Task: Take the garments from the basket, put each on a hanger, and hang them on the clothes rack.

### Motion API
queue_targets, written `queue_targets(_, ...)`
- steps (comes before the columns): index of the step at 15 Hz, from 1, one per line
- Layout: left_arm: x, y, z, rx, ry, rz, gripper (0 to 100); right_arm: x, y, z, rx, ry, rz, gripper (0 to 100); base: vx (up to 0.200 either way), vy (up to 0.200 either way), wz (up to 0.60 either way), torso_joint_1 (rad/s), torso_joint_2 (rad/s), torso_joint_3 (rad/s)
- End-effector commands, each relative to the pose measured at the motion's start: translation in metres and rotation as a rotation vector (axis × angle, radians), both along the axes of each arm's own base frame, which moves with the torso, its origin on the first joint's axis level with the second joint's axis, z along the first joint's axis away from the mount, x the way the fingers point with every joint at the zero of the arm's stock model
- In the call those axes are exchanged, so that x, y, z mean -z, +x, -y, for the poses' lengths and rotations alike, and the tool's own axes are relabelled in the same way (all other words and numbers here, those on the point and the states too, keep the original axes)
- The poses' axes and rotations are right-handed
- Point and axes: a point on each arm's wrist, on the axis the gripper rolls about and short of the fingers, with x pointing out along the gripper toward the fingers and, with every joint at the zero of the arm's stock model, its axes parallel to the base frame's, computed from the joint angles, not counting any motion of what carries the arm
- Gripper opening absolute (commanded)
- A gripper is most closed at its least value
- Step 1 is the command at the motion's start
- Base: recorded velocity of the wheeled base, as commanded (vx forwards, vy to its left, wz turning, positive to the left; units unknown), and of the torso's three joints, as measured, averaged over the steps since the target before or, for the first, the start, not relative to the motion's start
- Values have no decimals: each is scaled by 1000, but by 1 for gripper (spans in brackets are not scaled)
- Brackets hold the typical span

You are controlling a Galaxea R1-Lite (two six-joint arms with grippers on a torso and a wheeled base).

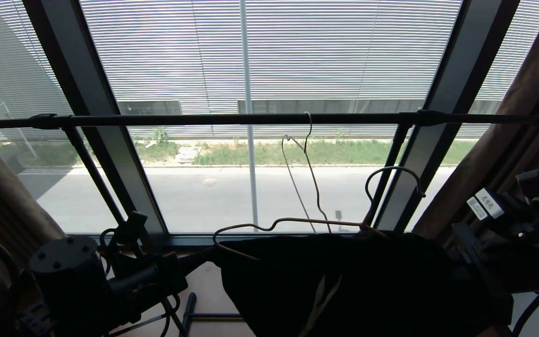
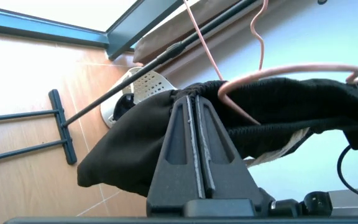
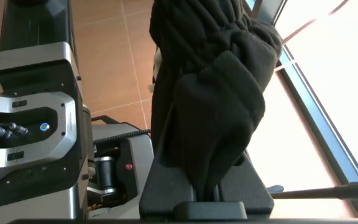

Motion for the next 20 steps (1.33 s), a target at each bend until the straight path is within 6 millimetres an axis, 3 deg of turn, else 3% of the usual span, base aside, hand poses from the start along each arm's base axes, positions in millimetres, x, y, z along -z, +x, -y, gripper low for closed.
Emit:
queue_targets(1, -2, 2, -4, -21, -3, 9, 0, 6, -1, 3, 12, -4, -25, 0, 0, 0, 0, 0, 0, 0)
queue_targets(7, -10, 3, -8, -36, -18, 45, 0, 25, 7, 3, 65, -73, -41, 0, 0, 0, 0, 0, 0, 0)
queue_targets(15, -22, 11, 0, -10, -13, 138, 0, 34, 6, -4, 91, -168, -58, 0, 0, 0, 0, 0, 0, 0)
queue_targets(20, -45, 15, 12, 35, 25, 184, 0, 35, 6, -7, 123, -233, -41, 0, 0, 0, 0, 0, 0, 0)
